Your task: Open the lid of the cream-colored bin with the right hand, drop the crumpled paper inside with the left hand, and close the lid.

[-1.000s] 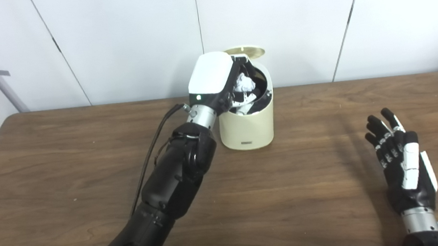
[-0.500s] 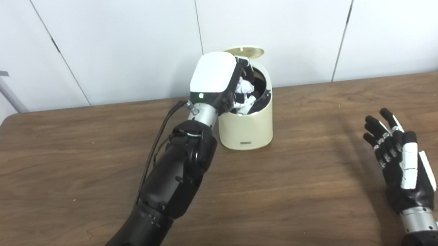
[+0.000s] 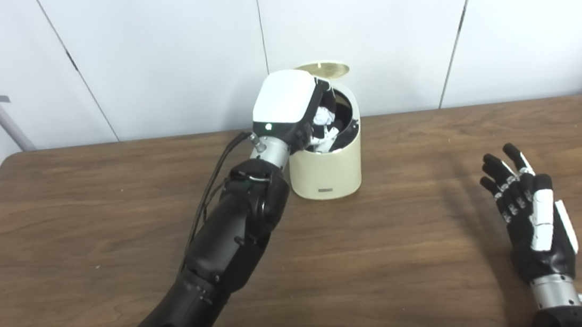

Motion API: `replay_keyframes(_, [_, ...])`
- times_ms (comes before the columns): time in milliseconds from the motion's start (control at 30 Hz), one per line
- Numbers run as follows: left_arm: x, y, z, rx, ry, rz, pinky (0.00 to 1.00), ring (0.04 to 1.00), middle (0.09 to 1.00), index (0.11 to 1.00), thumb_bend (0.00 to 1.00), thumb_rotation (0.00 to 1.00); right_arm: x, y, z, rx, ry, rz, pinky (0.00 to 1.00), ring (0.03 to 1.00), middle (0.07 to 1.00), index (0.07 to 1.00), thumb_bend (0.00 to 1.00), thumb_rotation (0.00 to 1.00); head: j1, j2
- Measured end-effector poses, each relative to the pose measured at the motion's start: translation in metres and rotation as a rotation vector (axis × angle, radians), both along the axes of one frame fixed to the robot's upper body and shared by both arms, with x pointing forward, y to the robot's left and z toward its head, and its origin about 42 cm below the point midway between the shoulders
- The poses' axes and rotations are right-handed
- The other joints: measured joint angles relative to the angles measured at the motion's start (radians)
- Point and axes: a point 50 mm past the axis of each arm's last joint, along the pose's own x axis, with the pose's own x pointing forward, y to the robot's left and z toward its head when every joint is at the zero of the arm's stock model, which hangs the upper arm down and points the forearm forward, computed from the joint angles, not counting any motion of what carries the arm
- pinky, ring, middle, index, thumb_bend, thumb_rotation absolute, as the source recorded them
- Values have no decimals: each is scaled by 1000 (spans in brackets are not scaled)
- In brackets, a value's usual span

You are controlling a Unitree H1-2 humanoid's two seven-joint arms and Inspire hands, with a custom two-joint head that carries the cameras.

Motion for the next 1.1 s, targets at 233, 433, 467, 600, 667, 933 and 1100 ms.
replay_keyframes(233, [0, -2, 2, -33, 28, 4, 398, 523, 598, 494, 523, 57, 0, 0, 0, 0, 0, 0, 883, 899, 850, 927, 501, 984, -2, 0])
replay_keyframes(433, [0, -3, 2, -36, 25, 3, 486, 617, 655, 494, 523, 57, 0, 0, 0, 1, 0, 1, 887, 901, 851, 932, 503, 988, 0, 0])
replay_keyframes(467, [0, -3, 1, -35, 24, 2, 487, 615, 652, 494, 523, 57, 0, 0, 0, 1, 0, 1, 888, 901, 851, 932, 506, 989, 0, 0])
replay_keyframes(600, [0, -3, 0, -32, 11, -2, 471, 594, 637, 495, 523, 56, 0, 0, 0, 1, 0, 1, 895, 899, 844, 925, 507, 992, 3, 2])
replay_keyframes(667, [0, -3, -1, -33, 7, -2, 466, 589, 634, 495, 523, 56, 0, 0, 0, 2, 0, 1, 899, 901, 844, 924, 508, 992, 3, 2])
replay_keyframes(933, [0, -3, -1, -38, 7, -5, 551, 668, 701, 650, 825, 24, 0, 0, 0, 4, 0, 2, 900, 903, 847, 925, 505, 1000, 3, 2])
replay_keyframes(1100, [0, -3, -1, -46, 10, -7, 574, 684, 715, 674, 862, 31, 0, 0, 0, 3, 0, 2, 899, 899, 844, 919, 505, 1000, 2, 3])
